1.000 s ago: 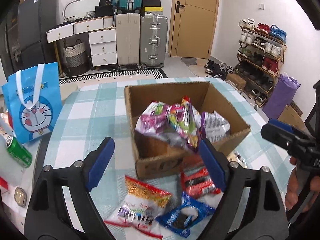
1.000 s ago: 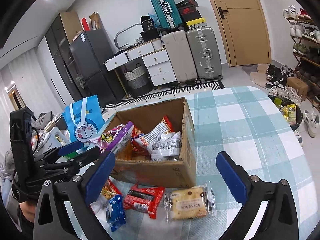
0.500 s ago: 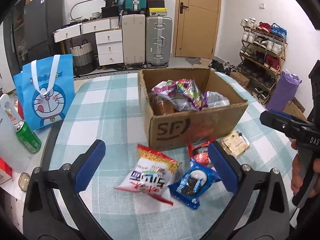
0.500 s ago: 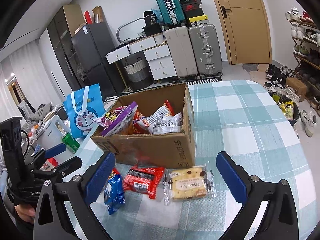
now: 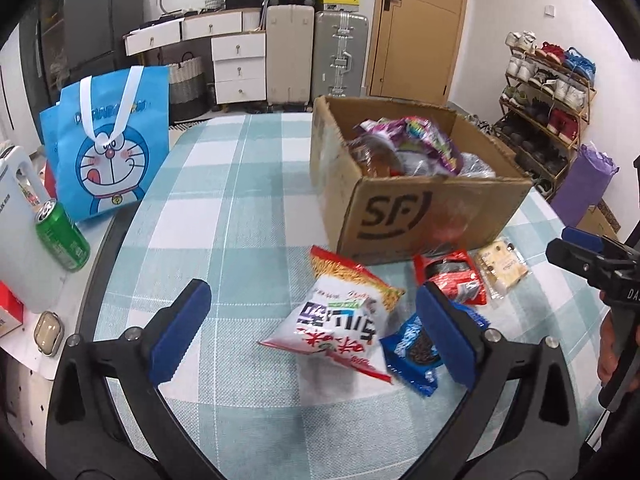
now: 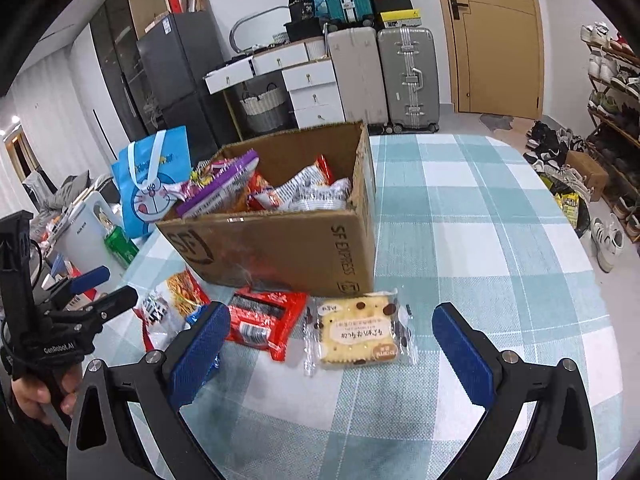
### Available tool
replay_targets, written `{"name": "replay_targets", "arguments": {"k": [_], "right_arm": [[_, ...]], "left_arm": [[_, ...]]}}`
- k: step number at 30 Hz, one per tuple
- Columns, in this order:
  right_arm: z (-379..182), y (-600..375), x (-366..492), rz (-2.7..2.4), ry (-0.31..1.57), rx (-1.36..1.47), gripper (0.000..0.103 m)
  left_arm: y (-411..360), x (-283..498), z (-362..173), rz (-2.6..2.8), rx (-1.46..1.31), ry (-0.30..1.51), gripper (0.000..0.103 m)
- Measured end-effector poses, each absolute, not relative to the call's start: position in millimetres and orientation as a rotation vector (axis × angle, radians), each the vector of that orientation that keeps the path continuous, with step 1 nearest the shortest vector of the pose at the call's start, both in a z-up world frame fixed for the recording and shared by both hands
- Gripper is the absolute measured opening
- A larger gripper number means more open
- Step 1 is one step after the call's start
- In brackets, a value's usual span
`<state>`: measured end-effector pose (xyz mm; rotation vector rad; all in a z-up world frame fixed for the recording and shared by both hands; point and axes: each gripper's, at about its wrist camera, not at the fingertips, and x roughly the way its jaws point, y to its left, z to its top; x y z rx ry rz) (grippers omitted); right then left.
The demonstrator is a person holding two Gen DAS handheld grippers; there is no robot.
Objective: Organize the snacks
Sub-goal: 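Move both tools back toward the remaining snacks on the table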
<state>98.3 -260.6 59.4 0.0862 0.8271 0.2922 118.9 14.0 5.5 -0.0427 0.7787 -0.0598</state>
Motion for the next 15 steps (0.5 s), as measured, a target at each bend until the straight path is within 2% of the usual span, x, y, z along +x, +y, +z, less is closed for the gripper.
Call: {"name": "replay_targets", "arguments": {"k": [15], "right_arm": [[19.5, -265.1, 112.2, 0.256, 0.937, 0.063, 0.102]], "left_arm": [[14.6, 136.6, -30.6, -0.07, -0.04, 0.87, 0.102]]}}
